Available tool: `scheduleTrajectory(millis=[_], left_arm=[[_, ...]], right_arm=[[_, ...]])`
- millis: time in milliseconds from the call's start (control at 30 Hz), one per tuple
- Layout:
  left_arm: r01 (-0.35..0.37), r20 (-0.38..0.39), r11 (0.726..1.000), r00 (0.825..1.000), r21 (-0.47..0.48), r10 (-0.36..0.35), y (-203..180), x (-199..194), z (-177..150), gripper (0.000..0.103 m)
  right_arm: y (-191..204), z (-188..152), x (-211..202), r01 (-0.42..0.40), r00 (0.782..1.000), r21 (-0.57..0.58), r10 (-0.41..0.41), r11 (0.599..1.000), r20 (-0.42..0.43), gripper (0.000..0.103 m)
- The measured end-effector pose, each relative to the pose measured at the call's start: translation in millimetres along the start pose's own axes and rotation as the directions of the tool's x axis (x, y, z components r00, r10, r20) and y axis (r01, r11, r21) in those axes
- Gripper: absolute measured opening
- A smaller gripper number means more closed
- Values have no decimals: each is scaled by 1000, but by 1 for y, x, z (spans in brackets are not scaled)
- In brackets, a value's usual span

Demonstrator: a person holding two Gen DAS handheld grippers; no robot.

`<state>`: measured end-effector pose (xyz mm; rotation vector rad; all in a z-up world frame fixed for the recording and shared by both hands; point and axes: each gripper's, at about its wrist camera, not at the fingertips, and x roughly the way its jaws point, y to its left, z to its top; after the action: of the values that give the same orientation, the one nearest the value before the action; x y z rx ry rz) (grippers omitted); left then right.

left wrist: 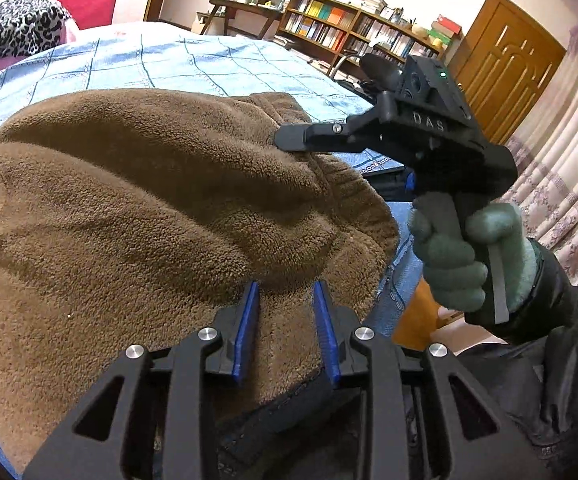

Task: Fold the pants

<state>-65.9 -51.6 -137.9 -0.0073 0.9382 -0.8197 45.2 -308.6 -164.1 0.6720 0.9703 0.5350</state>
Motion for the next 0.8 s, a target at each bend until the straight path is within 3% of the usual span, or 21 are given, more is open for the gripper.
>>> scheduleTrajectory(millis=[133, 233, 400, 467, 600, 667, 800], left_arm=[[14, 6, 1000, 1000, -17, -14, 2, 0, 5, 30], [12, 16, 1000, 1000, -10, -12, 0, -2, 10, 31], [49, 78, 998, 996, 25, -51, -14, -11, 29, 32], [61, 75, 997, 995, 55, -65, -21, -7, 32, 35], [68, -1, 995, 998, 67, -68, -22, 20, 26, 35], [74, -22, 996, 997, 47, -73, -15, 28, 23, 35], [80, -15, 996, 997, 32, -79, -12, 23, 24, 35]], right_arm=[[11, -3, 3, 1, 1000, -63, -2, 998, -20, 28], [26, -2, -6, 43, 999, -128, -40, 991, 25, 15], [42, 15, -47, 91, 985, -173, -63, 981, 159, 14], [33, 17, -50, 111, 983, -156, -85, 982, 161, 14], [-12, 6, -26, 155, 985, -59, -150, 986, 80, 15], [-26, -2, -22, 146, 986, -27, -144, 989, 82, 20], [-24, 3, -36, 159, 980, -28, -155, 987, 126, 41]])
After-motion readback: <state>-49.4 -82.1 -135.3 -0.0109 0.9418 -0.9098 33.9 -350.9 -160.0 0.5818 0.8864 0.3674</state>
